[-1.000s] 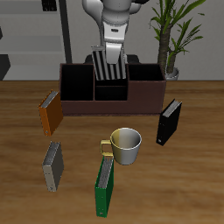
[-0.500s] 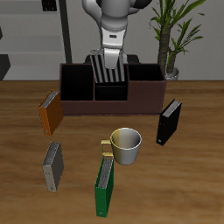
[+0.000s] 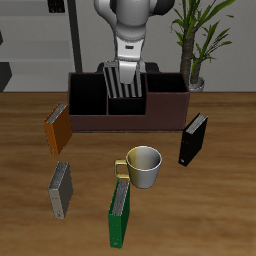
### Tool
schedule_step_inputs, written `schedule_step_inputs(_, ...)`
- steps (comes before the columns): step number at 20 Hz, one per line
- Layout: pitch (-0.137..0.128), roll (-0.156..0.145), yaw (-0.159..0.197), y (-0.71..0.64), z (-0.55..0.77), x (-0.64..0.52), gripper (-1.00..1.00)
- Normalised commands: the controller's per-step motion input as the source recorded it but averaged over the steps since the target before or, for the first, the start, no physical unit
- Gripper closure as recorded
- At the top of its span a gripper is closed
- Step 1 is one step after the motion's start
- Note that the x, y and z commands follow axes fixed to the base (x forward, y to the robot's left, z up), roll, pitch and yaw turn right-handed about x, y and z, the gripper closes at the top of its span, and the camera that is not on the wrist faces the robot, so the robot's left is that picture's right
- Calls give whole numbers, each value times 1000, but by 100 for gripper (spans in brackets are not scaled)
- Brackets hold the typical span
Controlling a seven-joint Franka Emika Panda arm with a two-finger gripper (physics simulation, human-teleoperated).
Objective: Place the striped book into the back desk caddy's front compartment
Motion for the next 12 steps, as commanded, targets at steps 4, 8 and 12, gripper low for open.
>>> schedule_step_inputs(4, 14, 0, 10, 54, -119, 85, 100)
schedule_step_inputs(8, 24, 9, 3, 108, -171, 65, 100)
schedule_step_inputs(12, 33, 18, 8, 93, -159, -25, 100)
